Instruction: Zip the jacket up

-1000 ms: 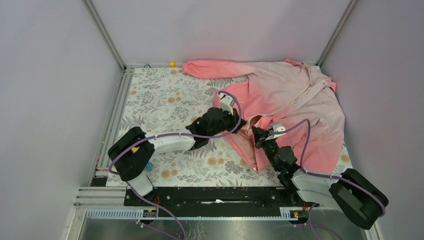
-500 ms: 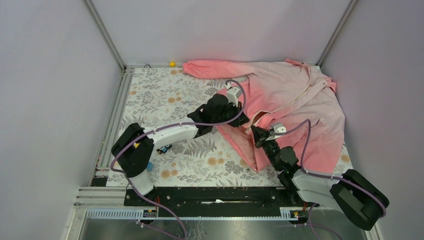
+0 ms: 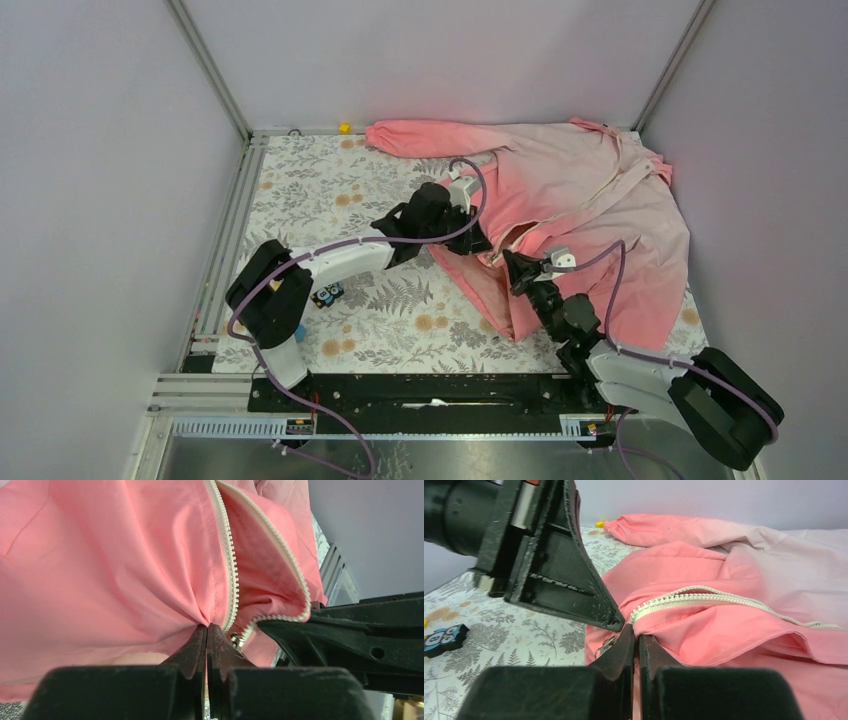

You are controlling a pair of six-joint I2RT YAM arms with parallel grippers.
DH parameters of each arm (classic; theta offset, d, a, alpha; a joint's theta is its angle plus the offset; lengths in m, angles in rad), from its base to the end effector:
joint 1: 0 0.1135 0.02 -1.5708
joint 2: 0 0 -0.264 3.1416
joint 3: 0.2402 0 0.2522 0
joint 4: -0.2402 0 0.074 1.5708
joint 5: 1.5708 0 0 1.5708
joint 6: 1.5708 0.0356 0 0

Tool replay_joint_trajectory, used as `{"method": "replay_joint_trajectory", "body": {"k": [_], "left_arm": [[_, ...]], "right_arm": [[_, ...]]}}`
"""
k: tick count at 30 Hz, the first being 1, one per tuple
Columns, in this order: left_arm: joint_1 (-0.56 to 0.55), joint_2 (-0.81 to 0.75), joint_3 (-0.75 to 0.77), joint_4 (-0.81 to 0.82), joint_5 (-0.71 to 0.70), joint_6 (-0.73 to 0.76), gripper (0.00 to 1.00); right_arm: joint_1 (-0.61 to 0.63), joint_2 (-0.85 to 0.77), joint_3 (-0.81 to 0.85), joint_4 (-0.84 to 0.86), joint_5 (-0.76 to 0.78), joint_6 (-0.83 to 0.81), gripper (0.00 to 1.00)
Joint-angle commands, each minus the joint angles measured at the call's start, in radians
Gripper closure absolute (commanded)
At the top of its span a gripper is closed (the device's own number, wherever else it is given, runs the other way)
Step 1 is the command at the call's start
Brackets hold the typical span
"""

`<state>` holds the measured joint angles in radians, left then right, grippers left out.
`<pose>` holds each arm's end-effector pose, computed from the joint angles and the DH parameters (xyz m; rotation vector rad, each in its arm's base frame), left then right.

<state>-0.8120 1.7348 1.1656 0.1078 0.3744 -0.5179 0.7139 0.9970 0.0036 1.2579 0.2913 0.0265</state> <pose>0.2642 -0.2976 0.2448 0.5795 2.1447 -1.1724 0.1314 0.1003 0.1910 -0.2045 1.3148 0.4392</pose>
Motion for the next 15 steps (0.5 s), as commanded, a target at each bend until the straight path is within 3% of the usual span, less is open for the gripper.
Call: {"method": "replay_joint_trajectory", "body": {"k": [1, 5, 12, 15], "left_arm": [[0.05, -0.021, 0.029, 0.069, 0.087, -0.068, 1.0], [0.069, 0.011, 0.036, 0.105, 0.187, -0.093, 1.0], [0.074, 0.022, 0.049, 0.118, 0.276, -0.095, 1.0], [0.078, 0.007, 0.052, 0.104, 0.259, -0.081, 1.0]], "right_arm": [[-0.004, -0.101, -0.137, -0.019, -0.078, -0.004, 1.0], [-0.004, -0.142, -0.146, -0.059, -0.176, 0.019, 1.0], [-0.006, 0.126, -0.15, 0.242, -0.215, -0.022, 1.0], [-0.005, 0.149, -0.153, 0.258, -0.176, -0.022, 1.0]]}}
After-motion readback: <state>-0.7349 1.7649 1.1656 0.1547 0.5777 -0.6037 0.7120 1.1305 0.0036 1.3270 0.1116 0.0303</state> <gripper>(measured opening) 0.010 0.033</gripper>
